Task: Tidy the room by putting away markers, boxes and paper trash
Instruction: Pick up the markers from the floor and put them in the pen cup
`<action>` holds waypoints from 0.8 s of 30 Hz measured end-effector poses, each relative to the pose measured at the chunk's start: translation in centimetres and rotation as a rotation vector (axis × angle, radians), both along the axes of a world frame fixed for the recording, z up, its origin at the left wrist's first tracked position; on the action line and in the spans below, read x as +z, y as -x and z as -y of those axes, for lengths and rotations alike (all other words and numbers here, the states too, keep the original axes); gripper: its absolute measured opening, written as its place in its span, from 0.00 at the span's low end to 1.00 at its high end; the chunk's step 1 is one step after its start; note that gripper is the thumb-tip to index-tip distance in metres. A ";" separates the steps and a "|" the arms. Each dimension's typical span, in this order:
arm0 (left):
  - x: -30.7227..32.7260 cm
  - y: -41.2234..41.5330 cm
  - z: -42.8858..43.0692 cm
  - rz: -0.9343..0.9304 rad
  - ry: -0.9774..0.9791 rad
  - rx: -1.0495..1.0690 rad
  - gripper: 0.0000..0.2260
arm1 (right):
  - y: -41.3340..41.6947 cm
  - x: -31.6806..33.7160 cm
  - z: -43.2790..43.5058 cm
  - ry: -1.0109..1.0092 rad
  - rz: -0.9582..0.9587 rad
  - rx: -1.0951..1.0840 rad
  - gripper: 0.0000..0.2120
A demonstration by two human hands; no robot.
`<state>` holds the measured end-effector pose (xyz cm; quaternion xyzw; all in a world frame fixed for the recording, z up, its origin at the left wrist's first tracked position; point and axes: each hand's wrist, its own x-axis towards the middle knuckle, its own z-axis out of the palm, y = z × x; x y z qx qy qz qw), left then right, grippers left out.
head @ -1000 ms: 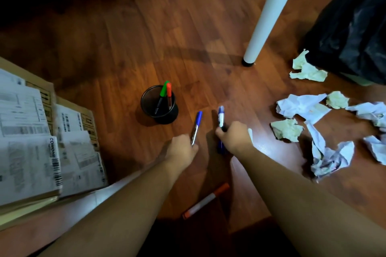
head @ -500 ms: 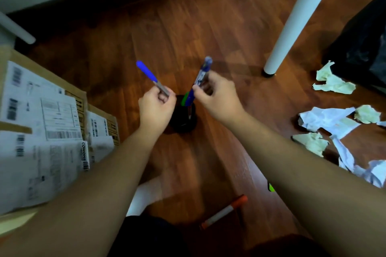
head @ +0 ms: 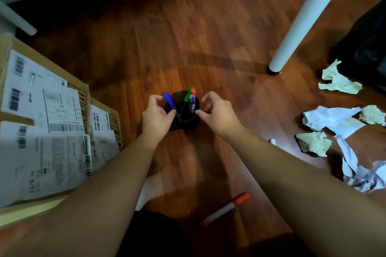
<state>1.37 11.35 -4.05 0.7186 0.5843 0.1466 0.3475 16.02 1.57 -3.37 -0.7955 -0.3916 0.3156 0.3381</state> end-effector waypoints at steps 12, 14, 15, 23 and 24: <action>-0.4 -5.9 3.3 0.317 0.349 -0.082 0.18 | -3.6 -1.2 2.2 -0.039 -0.259 -0.353 0.08; -0.1 -7.5 4.1 0.326 0.417 -0.106 0.20 | -5.0 -1.2 3.3 -0.043 -0.235 -0.375 0.07; 0.0 -8.2 4.3 0.334 0.456 -0.106 0.21 | -5.5 -1.1 3.7 -0.041 -0.233 -0.377 0.07; -1.0 -4.2 9.0 -0.036 0.327 -0.367 0.24 | -7.9 -2.4 9.8 0.182 0.157 -0.393 0.12; -1.4 -3.0 10.0 -0.154 0.345 -0.537 0.24 | -8.0 -2.8 11.3 0.286 0.210 -0.350 0.14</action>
